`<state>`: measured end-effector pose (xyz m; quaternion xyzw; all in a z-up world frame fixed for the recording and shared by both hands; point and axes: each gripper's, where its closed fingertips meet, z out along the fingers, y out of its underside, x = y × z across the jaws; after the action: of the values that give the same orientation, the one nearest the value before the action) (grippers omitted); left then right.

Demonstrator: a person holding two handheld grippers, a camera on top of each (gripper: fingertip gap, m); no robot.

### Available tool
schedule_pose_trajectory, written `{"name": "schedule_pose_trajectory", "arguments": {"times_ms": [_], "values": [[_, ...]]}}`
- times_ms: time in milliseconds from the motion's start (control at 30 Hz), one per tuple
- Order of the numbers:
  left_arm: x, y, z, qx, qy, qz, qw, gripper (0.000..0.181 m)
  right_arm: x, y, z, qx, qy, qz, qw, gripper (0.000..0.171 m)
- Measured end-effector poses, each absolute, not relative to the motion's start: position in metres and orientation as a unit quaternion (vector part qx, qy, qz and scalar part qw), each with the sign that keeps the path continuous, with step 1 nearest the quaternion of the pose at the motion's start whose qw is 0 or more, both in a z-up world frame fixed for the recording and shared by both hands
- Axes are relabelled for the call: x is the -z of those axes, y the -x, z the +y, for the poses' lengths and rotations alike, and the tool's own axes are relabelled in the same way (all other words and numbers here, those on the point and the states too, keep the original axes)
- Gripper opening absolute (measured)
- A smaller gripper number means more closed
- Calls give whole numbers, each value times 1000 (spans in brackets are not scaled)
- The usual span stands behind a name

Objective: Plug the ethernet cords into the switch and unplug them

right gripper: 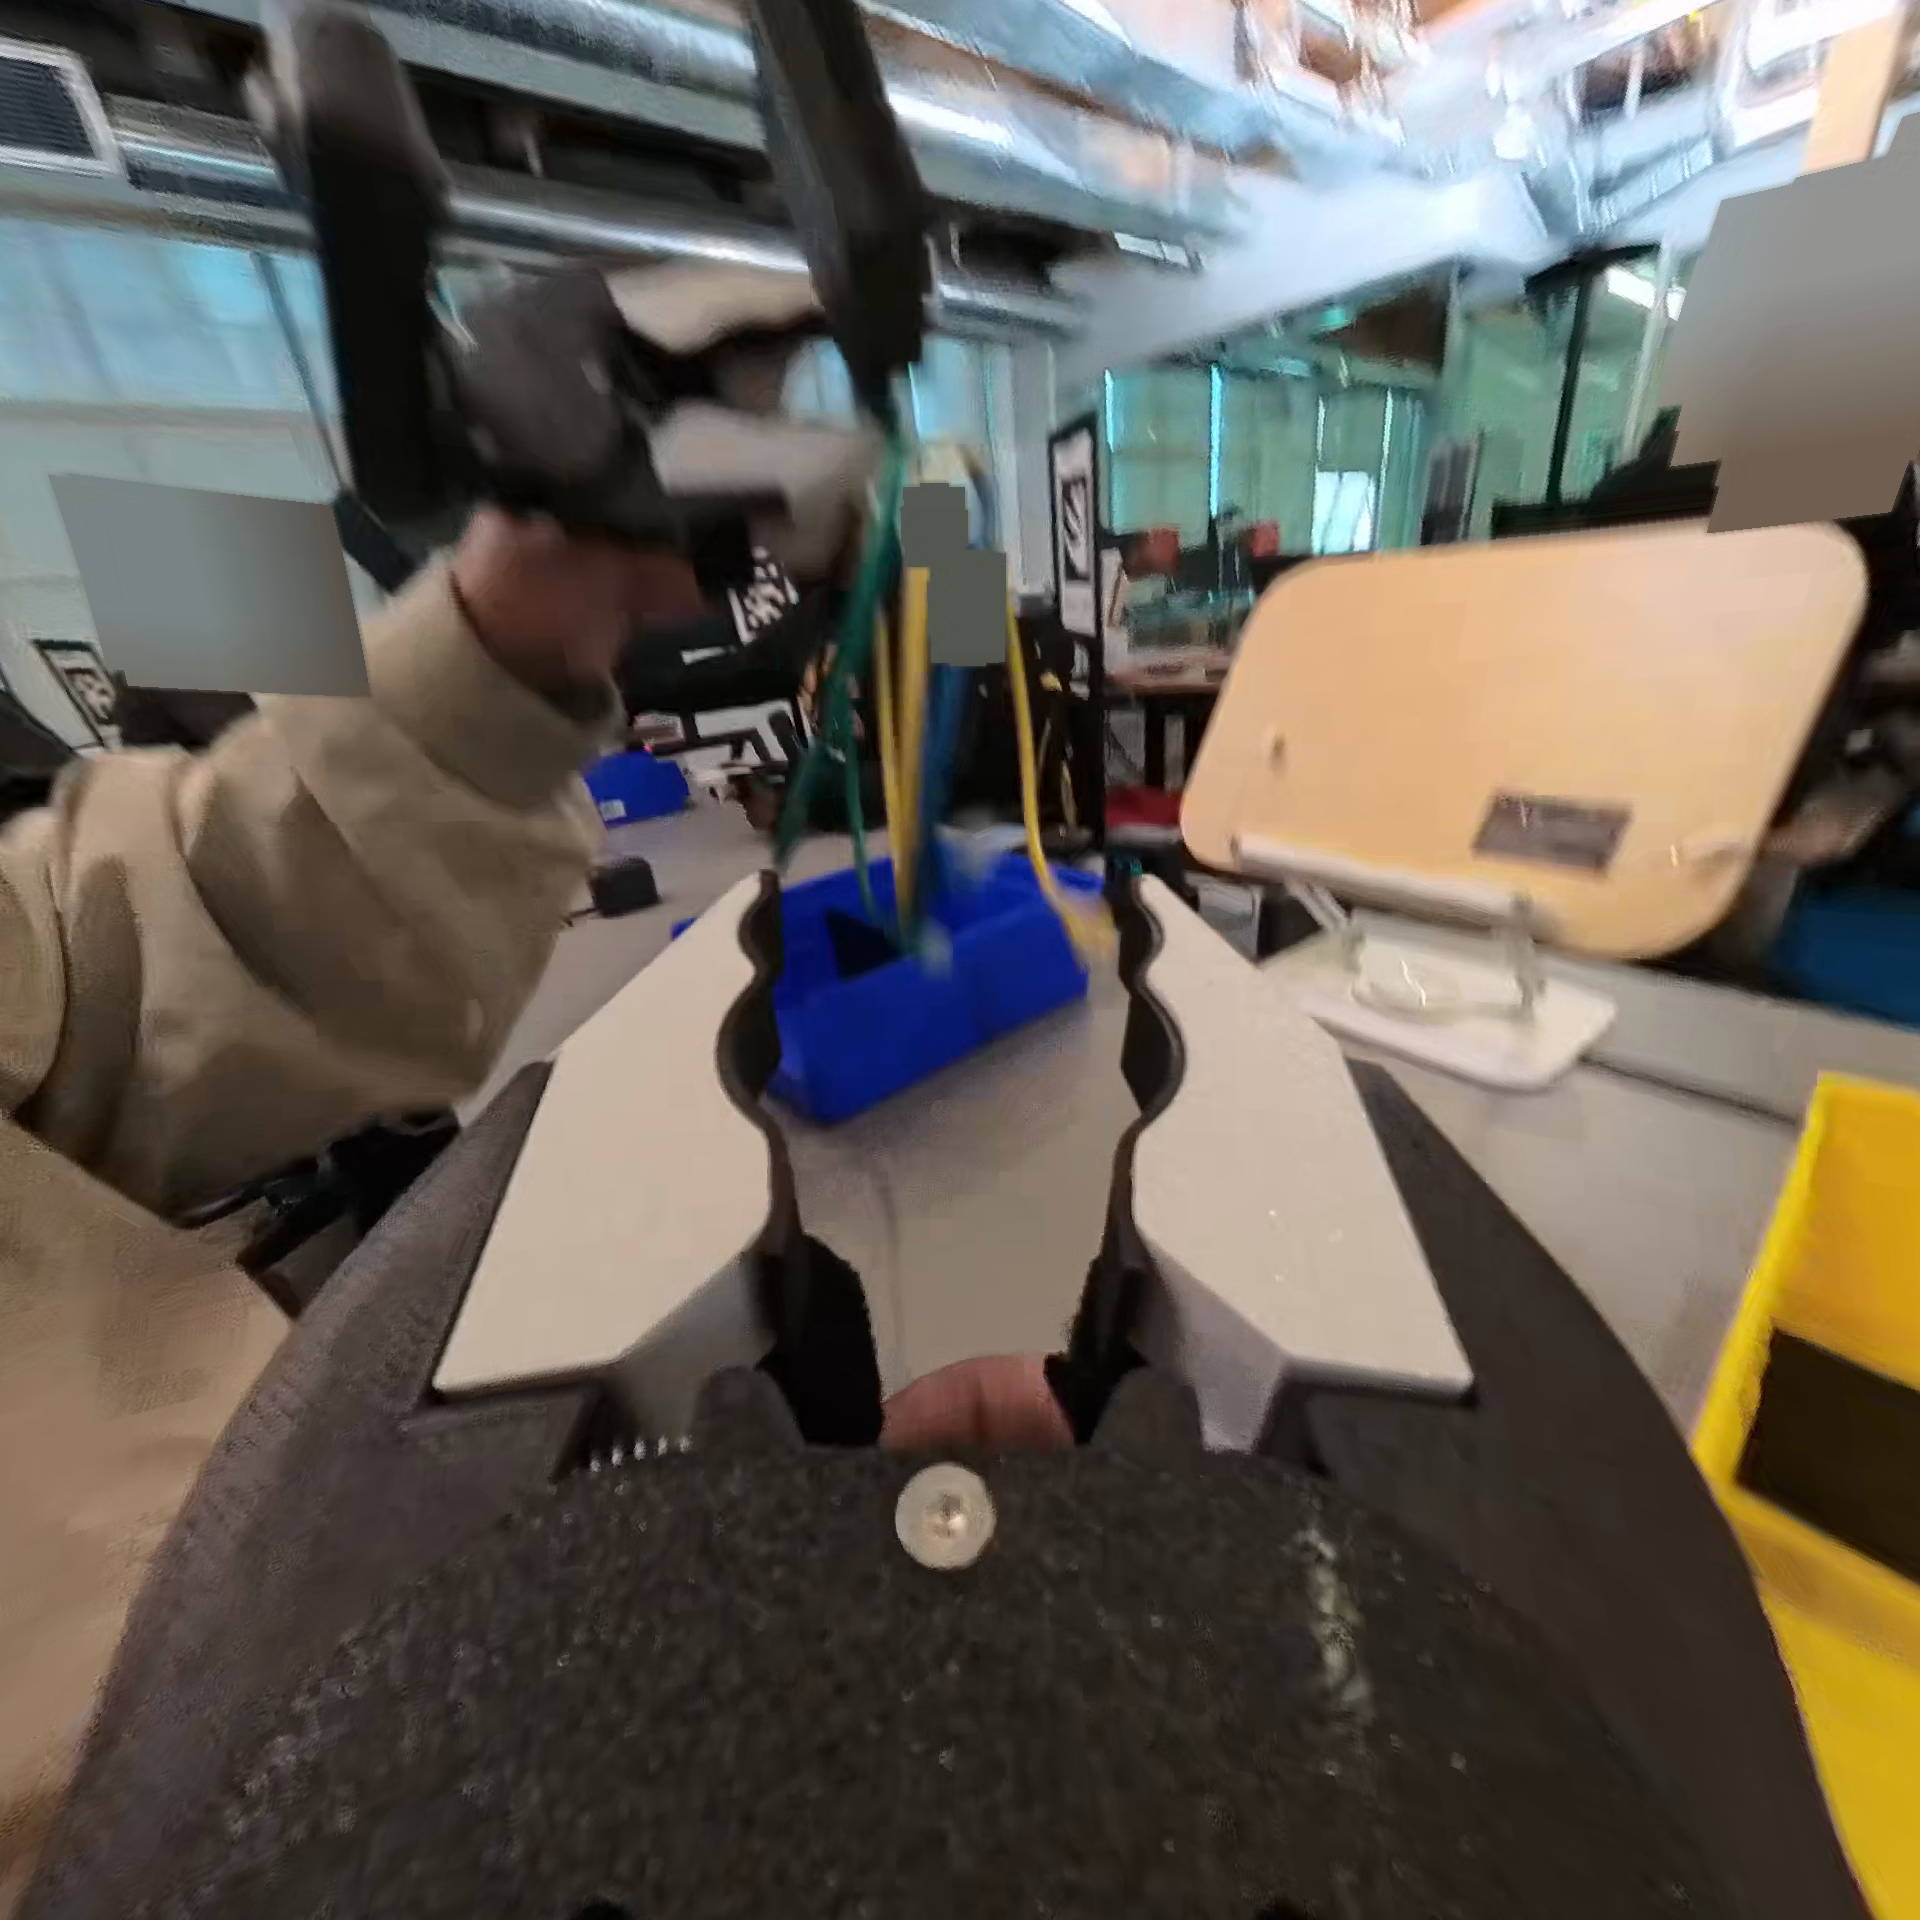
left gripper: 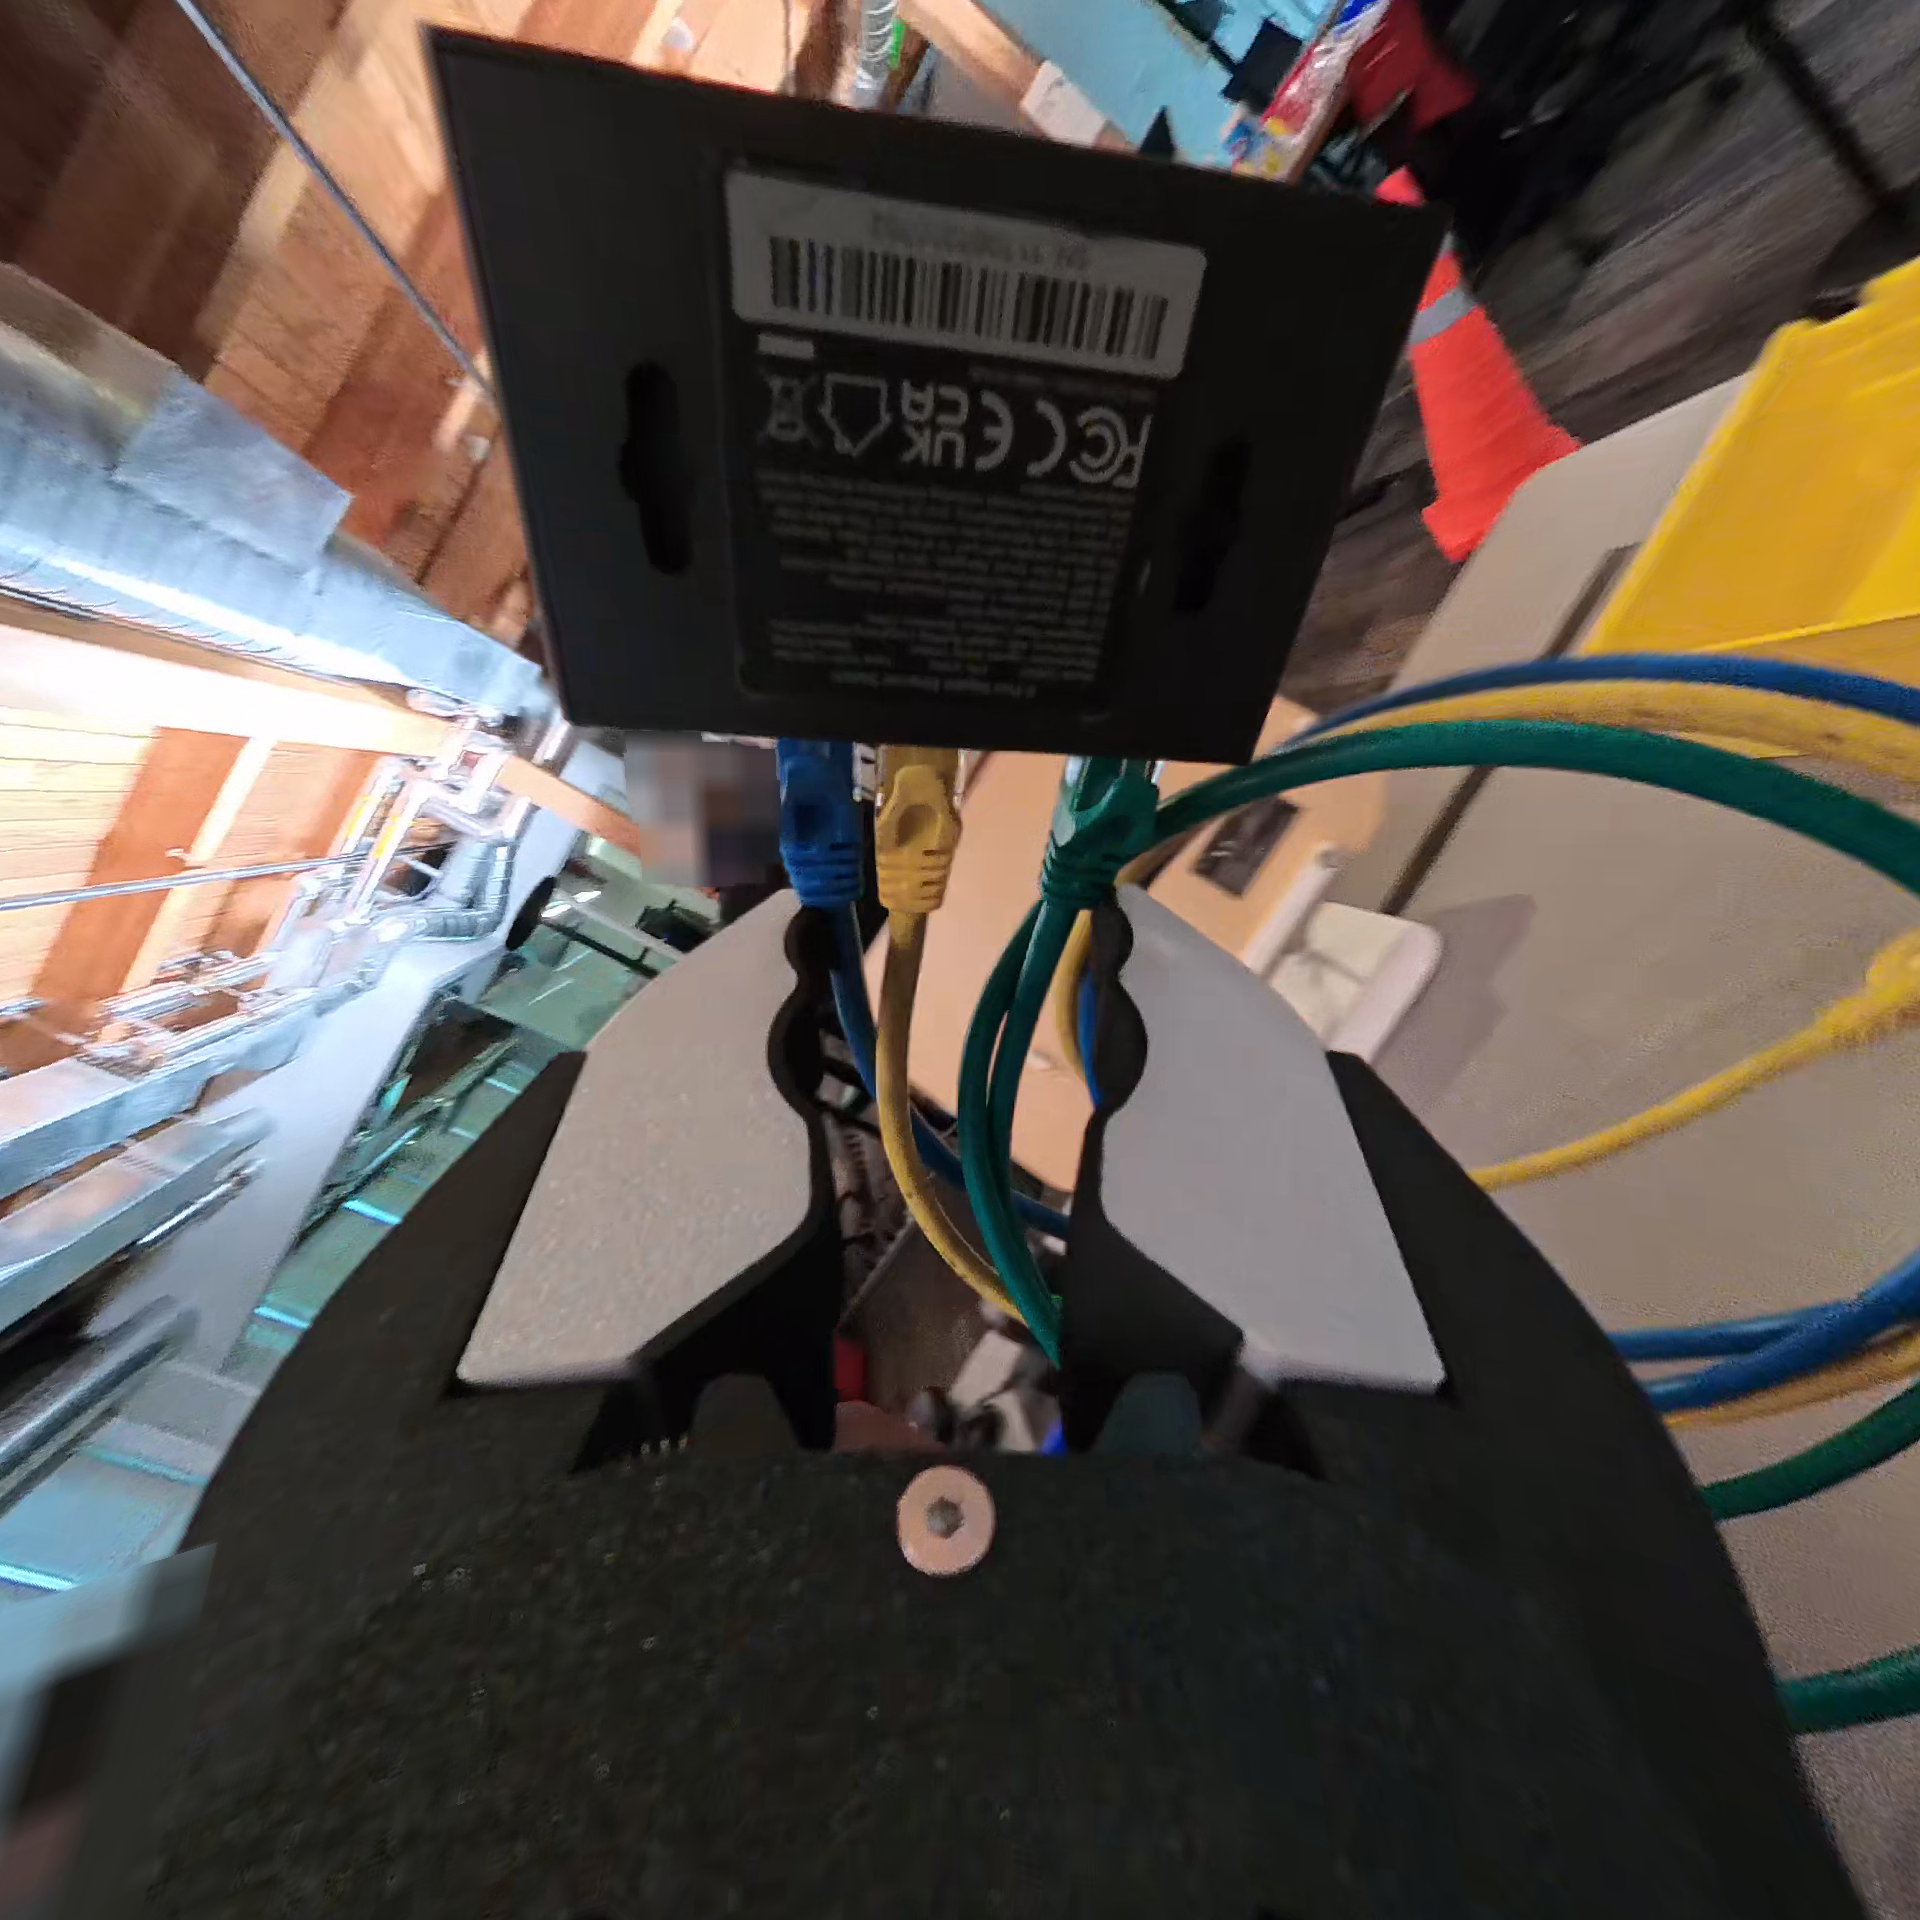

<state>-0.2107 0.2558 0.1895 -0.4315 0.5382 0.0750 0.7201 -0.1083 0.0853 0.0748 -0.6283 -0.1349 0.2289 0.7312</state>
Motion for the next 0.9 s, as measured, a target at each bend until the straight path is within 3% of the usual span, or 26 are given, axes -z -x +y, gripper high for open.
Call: {"name": "schedule_pose_trajectory", "arguments": {"times_ms": [100, 233, 333, 400, 500, 667, 900], "values": [[-142, 182, 222, -41, 438, 545, 714, 49, -107, 116, 96, -194, 609, -142, 756, 64], [-85, 150, 187, 41, 481, 549, 682, 49, -101, 112, 128, -236, 604, -130, 750, 63], [-48, 133, 174, 103, 533, 546, 638, 50, -88, 115, 137, -263, 583, -141, 756, 34], [-28, 129, 173, 135, 567, 536, 610, 51, -76, 117, 143, -292, 581, -144, 746, 27], [-3, 134, 177, 166, 585, 559, 564, 41, -50, 109, 164, -325, 634, -145, 686, 26], [-14, 176, 182, 173, 529, 631, 541, 52, -19, 110, 184, -409, 705, -214, 538, 26], [-12, 215, 210, -57, 389, 733, 555, 57, 1, 155, 174, -537, 677, -378, 333, 26]]}}
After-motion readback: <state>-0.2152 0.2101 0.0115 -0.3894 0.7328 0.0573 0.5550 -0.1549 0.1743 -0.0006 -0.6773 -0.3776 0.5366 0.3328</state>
